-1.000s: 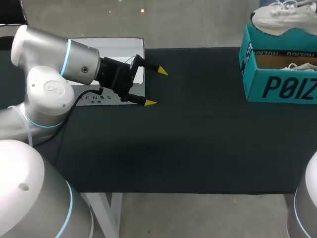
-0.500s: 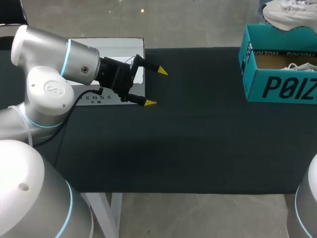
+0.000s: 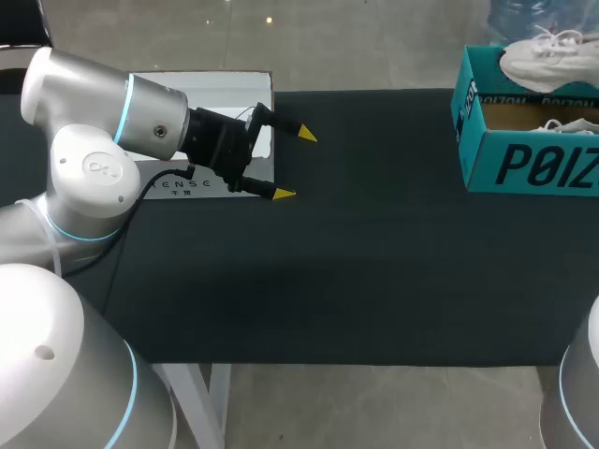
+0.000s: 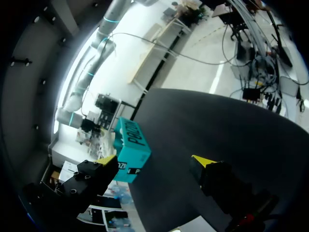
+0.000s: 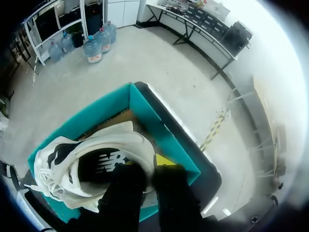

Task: Take the shoe out of the shoebox, open the shoe tongue, remove and reinsert the insole, then place the shoe into the shoebox

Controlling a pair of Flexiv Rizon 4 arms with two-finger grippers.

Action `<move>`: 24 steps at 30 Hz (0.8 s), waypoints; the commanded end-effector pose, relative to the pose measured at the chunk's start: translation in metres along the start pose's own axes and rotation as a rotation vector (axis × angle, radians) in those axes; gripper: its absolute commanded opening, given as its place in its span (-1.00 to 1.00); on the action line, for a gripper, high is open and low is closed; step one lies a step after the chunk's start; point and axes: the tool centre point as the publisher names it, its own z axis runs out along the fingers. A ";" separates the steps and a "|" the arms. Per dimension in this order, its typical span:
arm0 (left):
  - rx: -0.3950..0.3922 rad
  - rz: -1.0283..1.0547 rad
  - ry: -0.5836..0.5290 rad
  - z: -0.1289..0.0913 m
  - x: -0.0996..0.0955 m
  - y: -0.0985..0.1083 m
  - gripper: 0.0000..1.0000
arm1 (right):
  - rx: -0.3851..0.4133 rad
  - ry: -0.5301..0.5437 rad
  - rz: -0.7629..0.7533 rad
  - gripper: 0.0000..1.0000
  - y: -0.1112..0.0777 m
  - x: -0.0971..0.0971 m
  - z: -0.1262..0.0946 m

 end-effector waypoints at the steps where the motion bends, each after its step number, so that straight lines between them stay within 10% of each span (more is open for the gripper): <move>1: -0.001 0.001 0.002 0.000 0.000 0.000 1.00 | -0.004 0.024 0.008 -1.00 -0.002 -0.001 0.017; 24: -0.001 0.001 0.002 0.000 0.000 0.000 1.00 | 0.019 0.081 -0.025 -1.00 0.004 0.016 0.084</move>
